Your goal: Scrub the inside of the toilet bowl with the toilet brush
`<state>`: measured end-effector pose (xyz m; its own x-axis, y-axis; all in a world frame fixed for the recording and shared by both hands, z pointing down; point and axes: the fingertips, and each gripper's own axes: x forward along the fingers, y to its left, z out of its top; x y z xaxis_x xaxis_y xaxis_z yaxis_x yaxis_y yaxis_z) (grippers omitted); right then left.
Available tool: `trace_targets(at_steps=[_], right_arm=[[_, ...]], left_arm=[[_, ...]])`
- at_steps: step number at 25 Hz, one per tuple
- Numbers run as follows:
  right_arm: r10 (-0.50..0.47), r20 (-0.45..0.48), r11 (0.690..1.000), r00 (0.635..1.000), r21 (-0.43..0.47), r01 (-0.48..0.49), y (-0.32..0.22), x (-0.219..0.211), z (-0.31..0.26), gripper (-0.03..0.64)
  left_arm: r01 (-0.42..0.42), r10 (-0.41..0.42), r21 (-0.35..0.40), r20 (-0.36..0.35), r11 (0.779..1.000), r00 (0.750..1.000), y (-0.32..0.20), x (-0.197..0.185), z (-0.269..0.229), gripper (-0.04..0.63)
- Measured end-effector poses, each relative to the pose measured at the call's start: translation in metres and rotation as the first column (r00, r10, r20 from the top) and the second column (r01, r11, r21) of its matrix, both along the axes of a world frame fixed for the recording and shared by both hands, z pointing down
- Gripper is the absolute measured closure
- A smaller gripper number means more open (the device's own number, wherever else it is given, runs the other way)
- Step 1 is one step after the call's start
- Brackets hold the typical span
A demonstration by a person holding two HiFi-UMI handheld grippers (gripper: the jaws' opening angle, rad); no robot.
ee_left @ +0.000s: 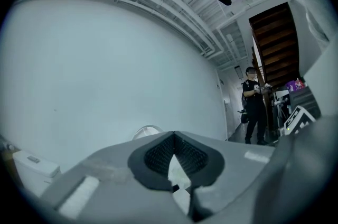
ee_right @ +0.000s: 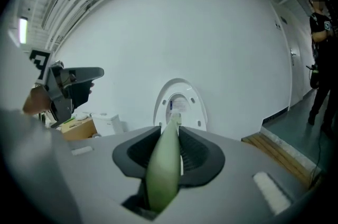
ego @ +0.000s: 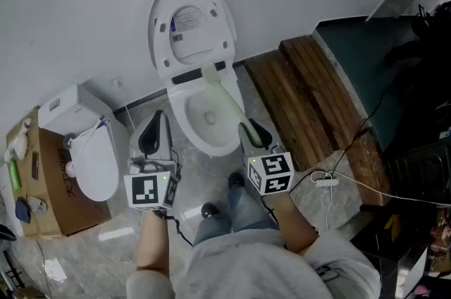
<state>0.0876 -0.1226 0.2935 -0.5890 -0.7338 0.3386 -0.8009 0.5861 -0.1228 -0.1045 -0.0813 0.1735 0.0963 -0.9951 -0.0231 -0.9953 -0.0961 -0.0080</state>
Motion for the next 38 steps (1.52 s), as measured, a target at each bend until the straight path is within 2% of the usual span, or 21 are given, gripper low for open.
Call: trace_targets(at_steps=[8, 15, 22, 27, 32, 35, 38], right_arm=[[0.024, 0.05, 0.993, 0.998, 0.11, -0.03, 0.016, 0.012, -0.057, 0.511], [0.022, 0.084, 0.976, 0.996, 0.214, -0.039, 0.031, 0.019, -0.104, 0.511], [0.054, 0.101, 0.957, 0.993, 0.278, -0.08, 0.049, 0.028, -0.134, 0.511], [0.067, 0.119, 0.939, 0.991, 0.328, -0.103, 0.06, 0.034, -0.155, 0.511], [0.096, 0.137, 0.916, 0.986, 0.375, -0.142, 0.073, 0.038, -0.174, 0.511], [0.111, 0.146, 0.905, 0.983, 0.395, -0.161, 0.079, 0.039, -0.181, 0.511], [0.126, 0.157, 0.895, 0.979, 0.408, -0.181, 0.086, 0.038, -0.185, 0.511]], left_arm=[[-0.007, 0.007, 0.042, -0.01, 0.999, 1.0, 0.025, 0.01, -0.032, 0.592], [-0.015, 0.016, 0.093, -0.009, 0.996, 1.0, 0.042, 0.019, -0.059, 0.592], [-0.012, 0.012, 0.134, -0.006, 0.991, 1.0, 0.06, 0.021, -0.077, 0.592], [-0.018, 0.022, 0.135, -0.023, 0.991, 1.0, 0.07, 0.022, -0.083, 0.592], [-0.055, 0.054, 0.146, 0.009, 0.988, 0.998, 0.082, 0.022, -0.082, 0.592], [-0.052, 0.055, 0.117, -0.019, 0.992, 0.998, 0.088, 0.019, -0.08, 0.592], [-0.055, 0.055, 0.131, 0.004, 0.99, 0.998, 0.093, 0.012, -0.078, 0.592]])
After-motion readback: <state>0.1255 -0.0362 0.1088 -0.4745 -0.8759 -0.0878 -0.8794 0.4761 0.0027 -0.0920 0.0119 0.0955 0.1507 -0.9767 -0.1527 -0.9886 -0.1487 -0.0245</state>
